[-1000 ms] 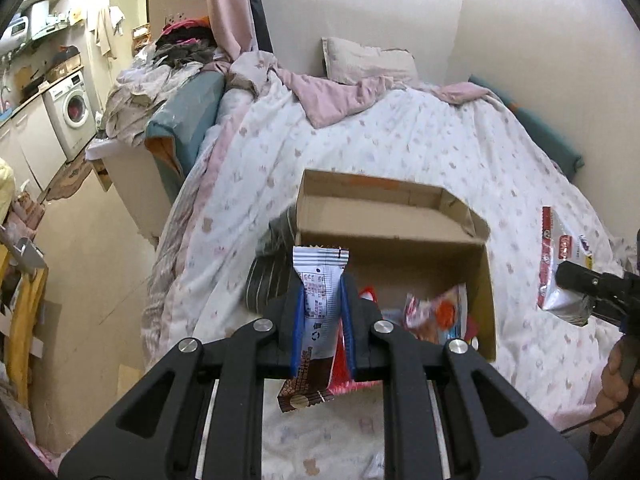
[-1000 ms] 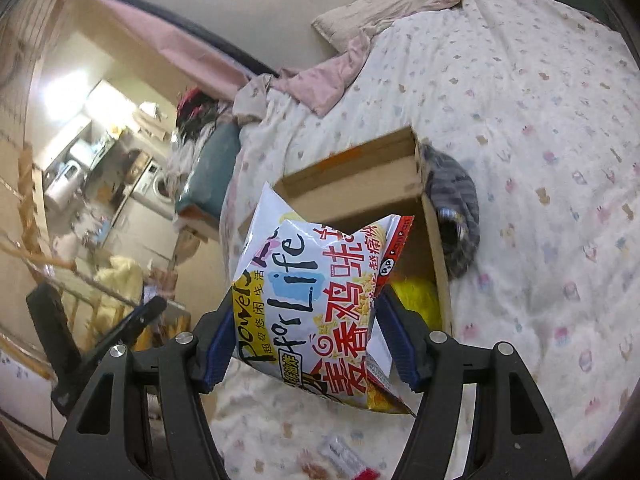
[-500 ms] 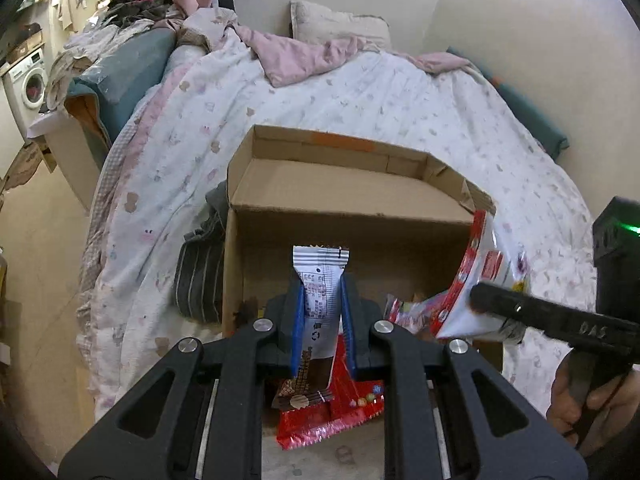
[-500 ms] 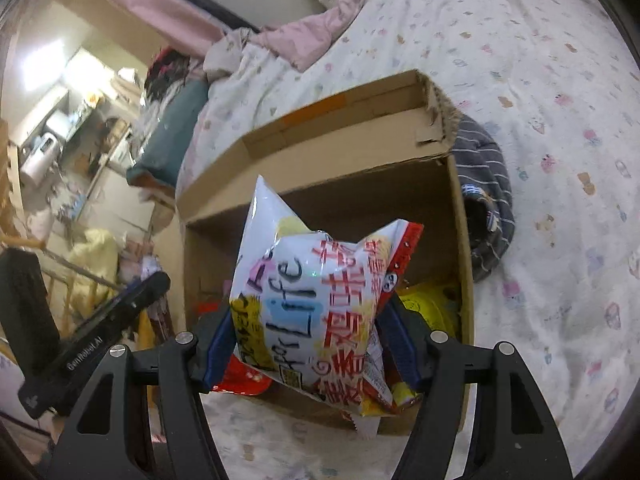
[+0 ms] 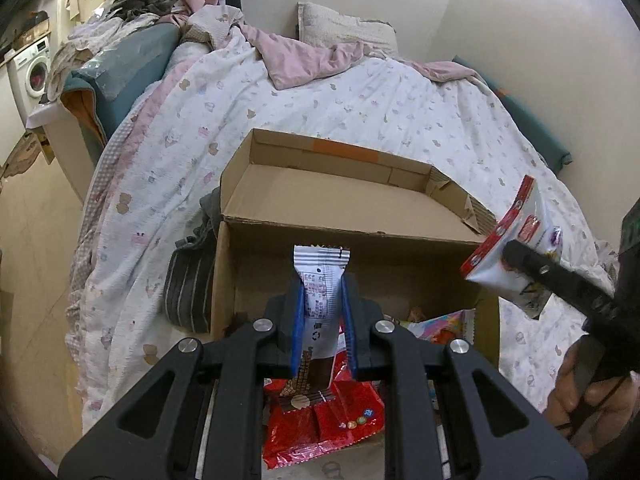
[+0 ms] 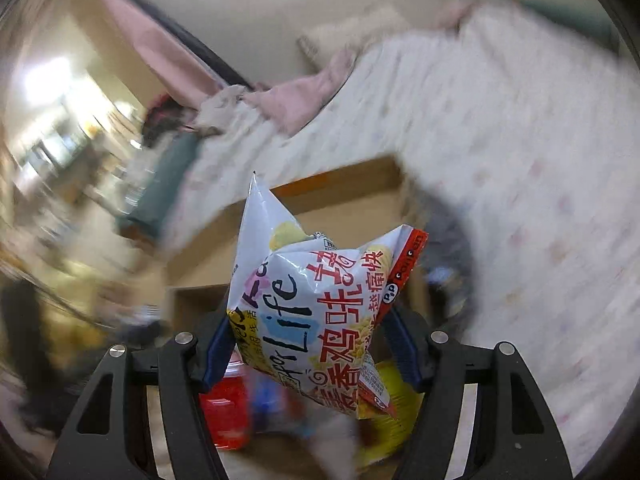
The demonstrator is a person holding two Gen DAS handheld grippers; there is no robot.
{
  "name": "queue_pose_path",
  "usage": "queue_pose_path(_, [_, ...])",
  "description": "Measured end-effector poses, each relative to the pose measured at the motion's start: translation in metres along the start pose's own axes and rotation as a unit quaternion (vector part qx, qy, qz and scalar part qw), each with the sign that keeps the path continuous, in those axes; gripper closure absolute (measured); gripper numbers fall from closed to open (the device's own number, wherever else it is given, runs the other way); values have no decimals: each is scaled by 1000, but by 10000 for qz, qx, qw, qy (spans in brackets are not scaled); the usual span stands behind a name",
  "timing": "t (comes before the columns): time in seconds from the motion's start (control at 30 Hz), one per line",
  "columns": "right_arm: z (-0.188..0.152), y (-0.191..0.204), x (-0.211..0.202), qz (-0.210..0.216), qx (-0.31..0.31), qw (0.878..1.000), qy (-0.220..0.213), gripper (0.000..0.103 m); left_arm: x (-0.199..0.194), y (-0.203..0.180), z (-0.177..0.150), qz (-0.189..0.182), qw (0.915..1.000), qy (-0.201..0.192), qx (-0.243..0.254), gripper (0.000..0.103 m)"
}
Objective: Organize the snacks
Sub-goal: 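Carry the chip bag and white bar into the box and open both tools, then withdraw both tools from the box toward the last snacks on the bed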
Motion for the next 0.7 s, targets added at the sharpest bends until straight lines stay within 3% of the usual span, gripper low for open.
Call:
queue_pose_path(0.2, [-11,12,14,209,-116,9993,285,32,2,2,0,12,10000,33,-51,88])
queue_pose_path(0.27, [-12,9,14,280,-50,9992,282,16,1,4,0,55,10000,10,-68,86])
queue_pose_path(0.3, [-12,9,13,308,-8,9992,258,14,1,3,0,55,10000,28,-67,85])
queue_pose_path(0.33, [-11,8,12,325,51,9992,229,11,2,4,0,31,9999,81,-75,78])
queue_pose_path(0.37, [-10,4,10,327,130,9992,209,10,3,5,-1,18,9998,146,-97,62])
queue_pose_path(0.43, [-8,1,9,337,212,9991,171,10,4,6,-2,42,9997,180,-137,39])
queue_pose_path(0.47, [-7,0,9,353,250,9989,169,10,3,6,-2,65,9998,140,-142,33])
queue_pose_path(0.53, [-7,-1,11,406,277,9984,261,10,2,5,-1,157,9998,104,-81,28])
queue_pose_path(0.7, [-12,5,15,421,123,9982,407,10,2,6,-1,194,9997,138,-49,28])
Point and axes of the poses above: each gripper's, at about its wrist camera, not at the fingertips, and x roughly the way its jaws point, y to its left, z to its top, the point moved 4 cm from there along x, roughly the way its jaws point, and after that the axes turned 1 degree about y, right-handed, at the moved point
